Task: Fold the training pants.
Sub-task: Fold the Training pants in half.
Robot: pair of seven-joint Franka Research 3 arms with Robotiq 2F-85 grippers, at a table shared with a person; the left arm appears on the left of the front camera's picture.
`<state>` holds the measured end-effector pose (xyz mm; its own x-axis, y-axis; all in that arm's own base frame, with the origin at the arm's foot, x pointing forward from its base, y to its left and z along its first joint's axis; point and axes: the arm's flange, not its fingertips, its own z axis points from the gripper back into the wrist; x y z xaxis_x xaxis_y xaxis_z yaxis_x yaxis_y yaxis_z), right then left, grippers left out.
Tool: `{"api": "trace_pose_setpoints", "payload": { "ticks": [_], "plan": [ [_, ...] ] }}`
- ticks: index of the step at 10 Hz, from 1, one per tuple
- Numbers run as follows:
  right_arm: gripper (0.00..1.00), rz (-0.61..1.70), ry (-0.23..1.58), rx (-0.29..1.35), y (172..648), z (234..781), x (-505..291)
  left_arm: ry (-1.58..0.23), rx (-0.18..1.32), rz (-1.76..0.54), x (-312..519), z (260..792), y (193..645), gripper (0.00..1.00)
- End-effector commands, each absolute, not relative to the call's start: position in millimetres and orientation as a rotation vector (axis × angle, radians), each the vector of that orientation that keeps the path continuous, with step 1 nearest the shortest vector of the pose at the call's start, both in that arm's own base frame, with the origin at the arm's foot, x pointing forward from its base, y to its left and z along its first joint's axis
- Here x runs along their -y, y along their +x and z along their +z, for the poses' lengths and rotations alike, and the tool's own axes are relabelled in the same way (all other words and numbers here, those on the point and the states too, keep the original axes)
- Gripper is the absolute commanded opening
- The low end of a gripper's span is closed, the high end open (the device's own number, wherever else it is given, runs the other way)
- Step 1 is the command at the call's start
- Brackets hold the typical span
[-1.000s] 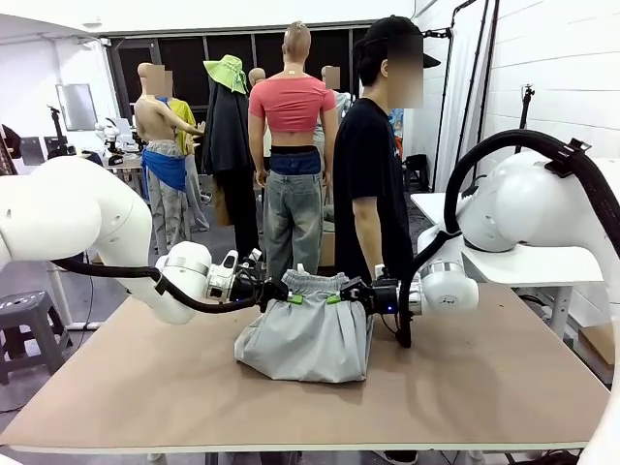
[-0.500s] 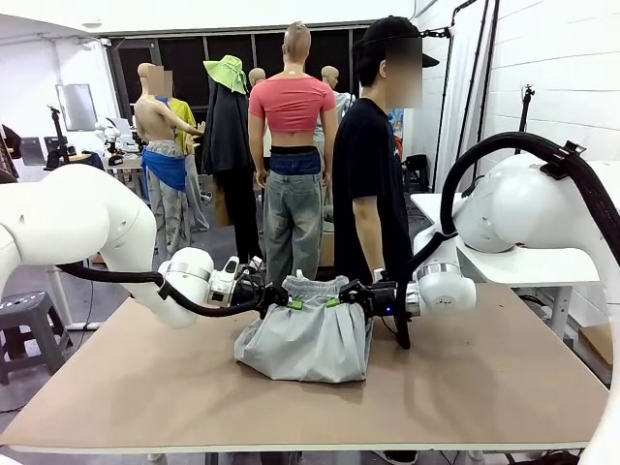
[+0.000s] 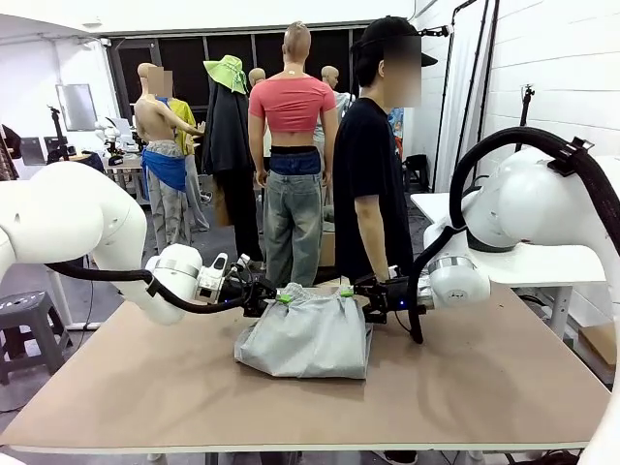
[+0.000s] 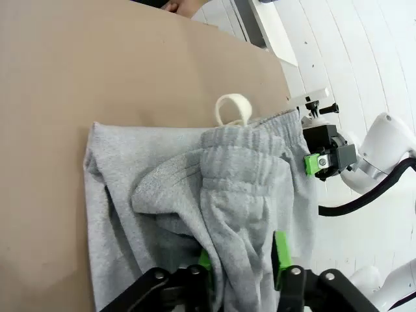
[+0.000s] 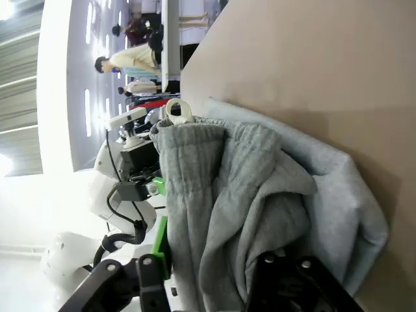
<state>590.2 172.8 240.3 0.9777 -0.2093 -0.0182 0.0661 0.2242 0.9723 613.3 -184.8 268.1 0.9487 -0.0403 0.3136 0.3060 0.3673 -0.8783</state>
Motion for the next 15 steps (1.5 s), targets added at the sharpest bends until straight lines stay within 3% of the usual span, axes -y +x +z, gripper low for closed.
{"api": "trace_pose_setpoints", "payload": {
  "ticks": [1, 4, 8, 15],
  "plan": [
    [1.00, -0.232, 1.253, 0.110, 583.1, 255.7, -164.9, -1.148, 0.228, -0.209, 178.4, 278.0, 607.9, 1.00],
    [1.00, -0.249, 1.125, 0.125, 577.7, 282.1, -146.8, -1.072, 0.295, -0.179, 145.3, 308.1, 596.5, 1.00],
    [1.00, -0.219, 1.097, 0.206, 560.9, 329.4, -132.3, -1.037, 0.380, -0.214, 124.6, 349.6, 565.6, 1.00],
    [1.00, -0.210, 1.121, 0.218, 569.1, 327.4, -131.6, -1.065, 0.381, -0.202, 125.2, 346.8, 576.3, 1.00]
  ]
}}
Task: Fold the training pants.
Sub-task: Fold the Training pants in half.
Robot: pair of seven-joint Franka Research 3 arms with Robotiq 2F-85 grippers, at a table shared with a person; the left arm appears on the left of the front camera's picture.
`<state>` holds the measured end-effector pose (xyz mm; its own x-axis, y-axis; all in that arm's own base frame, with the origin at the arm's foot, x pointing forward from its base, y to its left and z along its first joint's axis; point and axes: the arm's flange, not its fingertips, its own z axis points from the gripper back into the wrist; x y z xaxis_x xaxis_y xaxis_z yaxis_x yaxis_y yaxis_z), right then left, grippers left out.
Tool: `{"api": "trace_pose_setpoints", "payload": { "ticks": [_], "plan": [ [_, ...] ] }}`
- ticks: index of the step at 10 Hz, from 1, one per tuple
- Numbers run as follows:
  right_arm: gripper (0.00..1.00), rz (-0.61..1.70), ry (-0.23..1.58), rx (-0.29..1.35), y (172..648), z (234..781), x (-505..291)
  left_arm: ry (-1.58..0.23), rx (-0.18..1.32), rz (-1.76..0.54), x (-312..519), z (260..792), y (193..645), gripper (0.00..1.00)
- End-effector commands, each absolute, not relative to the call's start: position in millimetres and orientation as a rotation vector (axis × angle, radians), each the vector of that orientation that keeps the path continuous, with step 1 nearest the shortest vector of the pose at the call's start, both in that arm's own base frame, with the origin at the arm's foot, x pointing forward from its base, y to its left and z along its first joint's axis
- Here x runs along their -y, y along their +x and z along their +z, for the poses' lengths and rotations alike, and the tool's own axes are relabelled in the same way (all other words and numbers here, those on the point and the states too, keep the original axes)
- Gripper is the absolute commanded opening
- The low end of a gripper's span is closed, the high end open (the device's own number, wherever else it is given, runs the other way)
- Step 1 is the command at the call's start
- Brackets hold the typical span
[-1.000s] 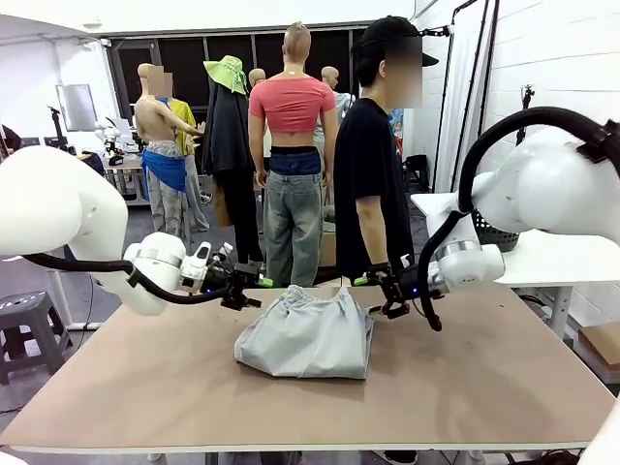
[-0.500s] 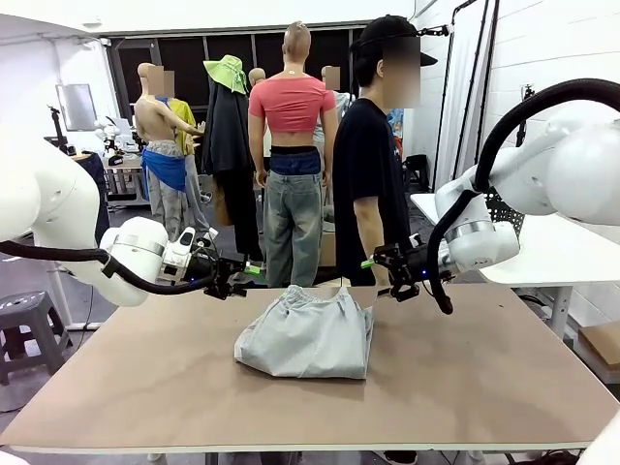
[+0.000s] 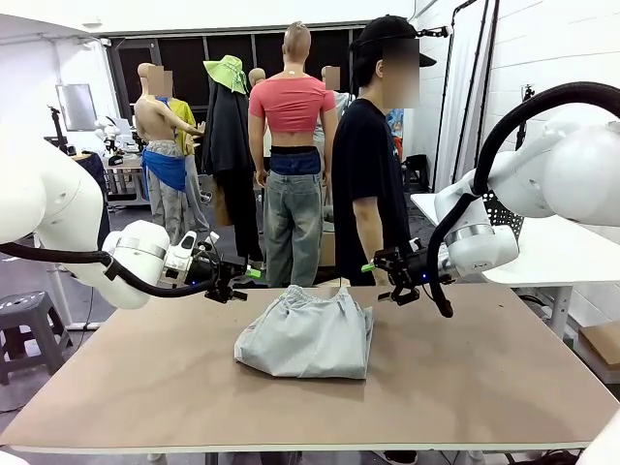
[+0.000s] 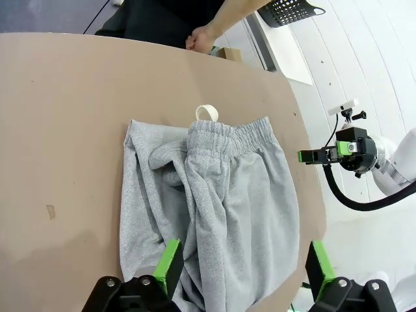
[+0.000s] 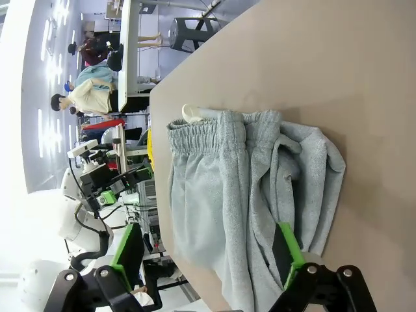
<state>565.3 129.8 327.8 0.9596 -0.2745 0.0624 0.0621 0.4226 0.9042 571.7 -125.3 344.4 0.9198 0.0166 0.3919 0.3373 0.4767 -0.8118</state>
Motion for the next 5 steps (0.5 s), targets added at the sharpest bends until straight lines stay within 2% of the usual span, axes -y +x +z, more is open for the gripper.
{"api": "trace_pose_setpoints", "payload": {
  "ticks": [1, 5],
  "plan": [
    [1.00, -0.210, 1.121, 0.218, 569.1, 327.4, -131.6, -1.065, 0.381, -0.202, 125.2, 346.8, 576.3, 1.00],
    [1.00, -0.210, 1.121, 0.218, 569.1, 327.4, -131.6, -1.065, 0.381, -0.202, 125.2, 346.8, 576.3, 1.00]
  ]
}}
